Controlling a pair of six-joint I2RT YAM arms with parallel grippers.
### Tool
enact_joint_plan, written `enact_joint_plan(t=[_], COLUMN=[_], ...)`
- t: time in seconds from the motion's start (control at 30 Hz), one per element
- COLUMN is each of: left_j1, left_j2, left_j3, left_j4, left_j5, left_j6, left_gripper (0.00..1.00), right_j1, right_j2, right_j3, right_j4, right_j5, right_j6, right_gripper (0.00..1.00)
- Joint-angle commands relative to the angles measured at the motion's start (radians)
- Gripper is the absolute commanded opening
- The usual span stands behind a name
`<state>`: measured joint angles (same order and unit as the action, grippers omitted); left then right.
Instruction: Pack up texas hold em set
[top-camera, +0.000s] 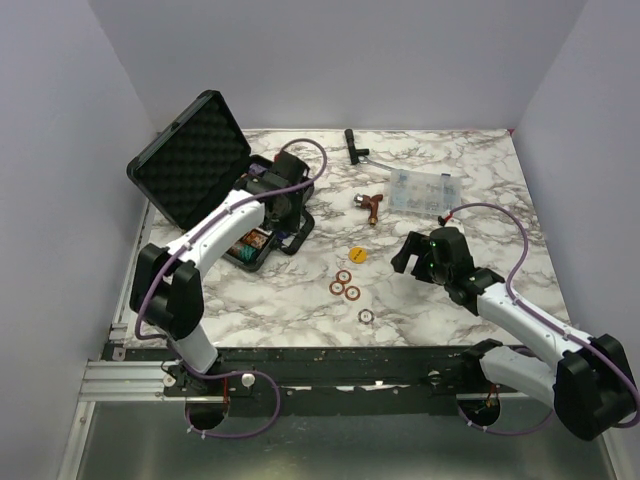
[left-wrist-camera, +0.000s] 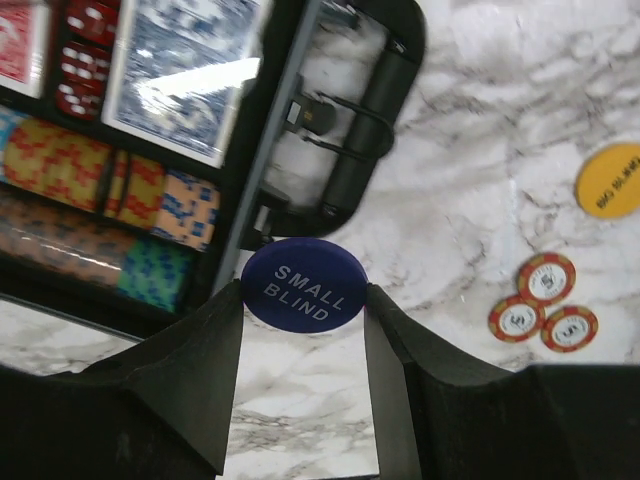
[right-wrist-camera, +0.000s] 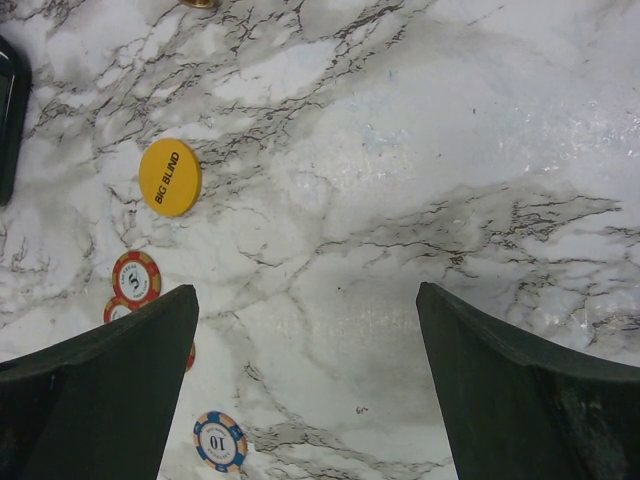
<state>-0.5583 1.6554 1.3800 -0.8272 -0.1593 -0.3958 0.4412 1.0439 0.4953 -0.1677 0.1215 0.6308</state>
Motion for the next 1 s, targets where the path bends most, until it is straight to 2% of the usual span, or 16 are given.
enact_joint_plan(t=[0.0,0.23,0.47,0.97], left_j1=[0.096,0.175,0.202,0.222], left_j2=[0.052,0.169,0.258,0.405], left_j3=[0.084,0.148,0.185,0.308], left_j4=[-0.055,-0.081,-0.106,-0.155], left_j5=[-0.051,-0.074,-0.106,-0.066], left_j6=[0.057,0.088,0.105,0.121], left_gripper=[0.19,0.16,0.16,0.16], right_j1=[-0.003,-0.002,-0.004,-0.003], right_j2=[0.010,0.004,0.003,0.014], right_j3=[-0.006,-0.017,-0.020,-0.026], right_j4=[0.006,0.008,0.008,0.017], right_j5=[-0.017,-0.028,-0.030,-0.036], right_j6=[0.008,0.017,0.015,0.017], right_gripper=[0.93,0.93,0.93,0.93])
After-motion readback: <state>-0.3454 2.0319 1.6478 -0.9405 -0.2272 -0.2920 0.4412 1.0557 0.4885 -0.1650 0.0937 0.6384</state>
